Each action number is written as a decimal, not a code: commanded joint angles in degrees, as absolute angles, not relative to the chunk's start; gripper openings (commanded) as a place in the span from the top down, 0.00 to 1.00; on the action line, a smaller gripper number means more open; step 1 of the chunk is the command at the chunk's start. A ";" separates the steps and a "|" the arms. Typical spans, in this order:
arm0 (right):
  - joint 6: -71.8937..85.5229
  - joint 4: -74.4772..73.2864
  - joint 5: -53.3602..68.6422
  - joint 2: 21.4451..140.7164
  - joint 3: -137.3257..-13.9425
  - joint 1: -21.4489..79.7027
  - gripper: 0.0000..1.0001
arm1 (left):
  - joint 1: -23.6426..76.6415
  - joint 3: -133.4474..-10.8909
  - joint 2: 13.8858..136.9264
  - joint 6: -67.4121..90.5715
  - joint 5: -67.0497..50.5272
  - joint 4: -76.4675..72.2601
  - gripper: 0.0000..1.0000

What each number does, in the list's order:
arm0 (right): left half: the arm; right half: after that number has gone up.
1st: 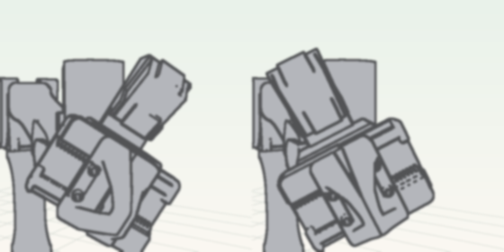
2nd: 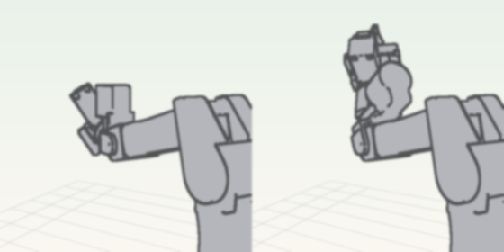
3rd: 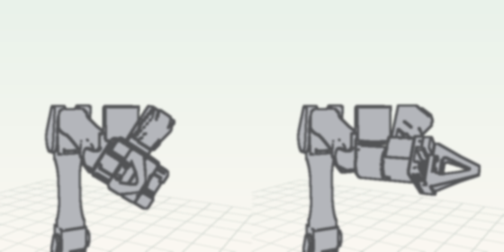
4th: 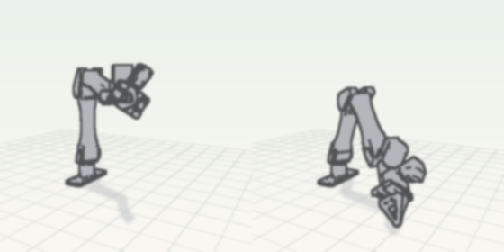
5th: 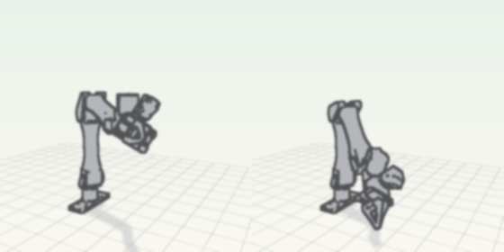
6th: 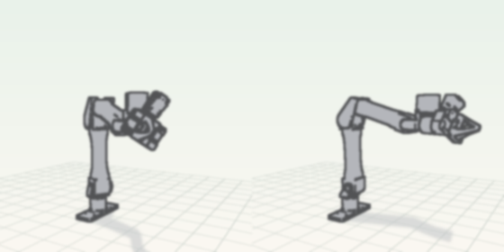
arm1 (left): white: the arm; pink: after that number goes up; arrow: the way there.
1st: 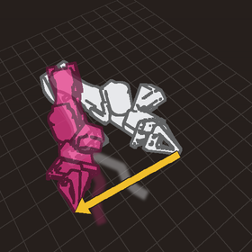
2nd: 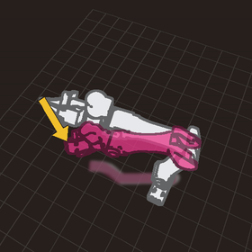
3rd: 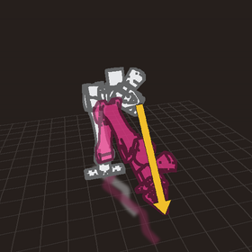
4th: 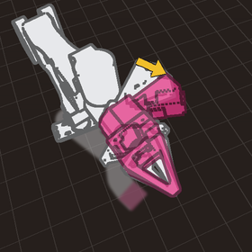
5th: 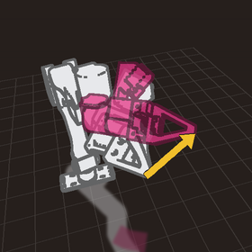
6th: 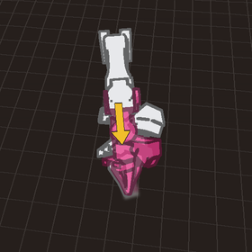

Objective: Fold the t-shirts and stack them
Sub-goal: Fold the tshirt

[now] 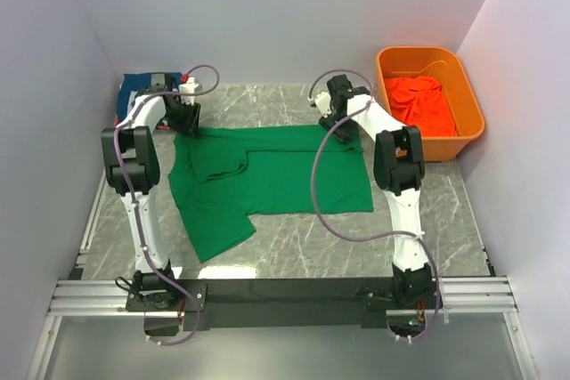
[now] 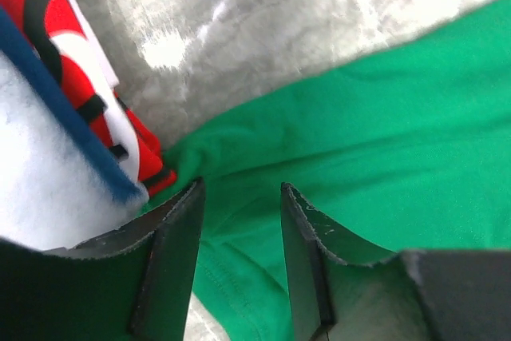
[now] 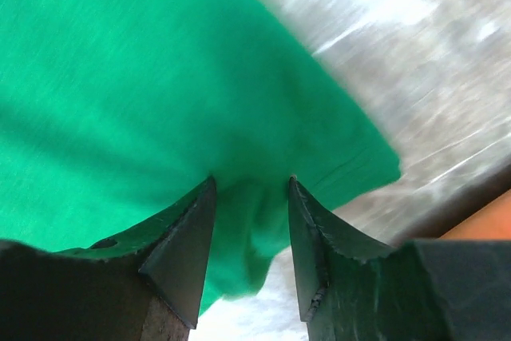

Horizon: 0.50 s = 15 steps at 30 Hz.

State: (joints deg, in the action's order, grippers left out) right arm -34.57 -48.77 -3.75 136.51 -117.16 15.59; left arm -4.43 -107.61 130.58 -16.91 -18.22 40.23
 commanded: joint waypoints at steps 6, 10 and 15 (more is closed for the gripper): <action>-37.70 -49.39 -0.62 123.13 -102.14 15.73 0.56 | -5.71 -99.85 115.40 -22.67 -28.29 42.53 0.50; -37.53 -49.13 -2.19 125.32 -100.02 15.64 0.64 | -5.63 -95.64 112.77 -23.99 -29.71 43.59 0.50; -38.14 -53.08 -1.23 127.44 -102.30 15.47 0.63 | -5.98 -90.27 109.17 -30.75 -33.73 46.75 0.53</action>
State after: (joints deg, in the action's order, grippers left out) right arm -37.17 -49.76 -1.83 127.07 -100.62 15.59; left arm -5.82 -93.30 112.20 -24.82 -28.80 43.03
